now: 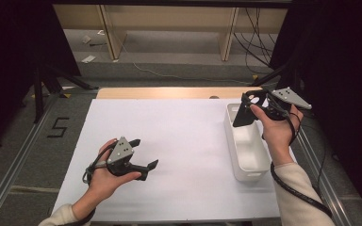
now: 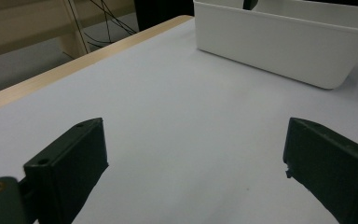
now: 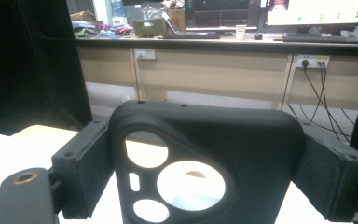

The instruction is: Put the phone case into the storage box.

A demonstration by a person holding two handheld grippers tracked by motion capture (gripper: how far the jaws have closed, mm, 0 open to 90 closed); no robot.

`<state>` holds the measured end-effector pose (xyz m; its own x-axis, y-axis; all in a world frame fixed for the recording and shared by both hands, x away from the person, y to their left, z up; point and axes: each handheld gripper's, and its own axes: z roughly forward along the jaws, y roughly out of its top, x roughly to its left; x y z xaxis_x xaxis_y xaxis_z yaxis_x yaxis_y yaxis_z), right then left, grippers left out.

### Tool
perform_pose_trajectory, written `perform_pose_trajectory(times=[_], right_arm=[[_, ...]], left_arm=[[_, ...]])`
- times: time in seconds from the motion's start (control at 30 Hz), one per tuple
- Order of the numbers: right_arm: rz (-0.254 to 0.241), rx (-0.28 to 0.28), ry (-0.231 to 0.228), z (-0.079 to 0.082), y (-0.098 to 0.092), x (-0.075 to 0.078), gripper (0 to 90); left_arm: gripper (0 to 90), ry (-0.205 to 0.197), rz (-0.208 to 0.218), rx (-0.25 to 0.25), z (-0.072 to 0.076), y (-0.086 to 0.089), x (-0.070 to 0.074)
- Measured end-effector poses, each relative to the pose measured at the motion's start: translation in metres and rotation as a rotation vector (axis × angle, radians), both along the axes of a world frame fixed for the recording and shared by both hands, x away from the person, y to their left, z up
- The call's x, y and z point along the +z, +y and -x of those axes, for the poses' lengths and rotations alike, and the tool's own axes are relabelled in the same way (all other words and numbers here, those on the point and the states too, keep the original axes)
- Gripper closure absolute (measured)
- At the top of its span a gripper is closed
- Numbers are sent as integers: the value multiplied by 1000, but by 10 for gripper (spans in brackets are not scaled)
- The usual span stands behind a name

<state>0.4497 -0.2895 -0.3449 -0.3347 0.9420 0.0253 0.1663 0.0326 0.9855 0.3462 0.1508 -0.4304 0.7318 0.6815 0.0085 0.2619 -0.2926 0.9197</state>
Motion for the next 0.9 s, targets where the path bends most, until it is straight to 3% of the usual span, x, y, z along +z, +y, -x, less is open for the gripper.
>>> perform_pose_trajectory(times=[0.9], right_arm=[[3,-1,10,-4,-1,-5,155]], left_arm=[[57,-2,4,-1,0,-1,0]])
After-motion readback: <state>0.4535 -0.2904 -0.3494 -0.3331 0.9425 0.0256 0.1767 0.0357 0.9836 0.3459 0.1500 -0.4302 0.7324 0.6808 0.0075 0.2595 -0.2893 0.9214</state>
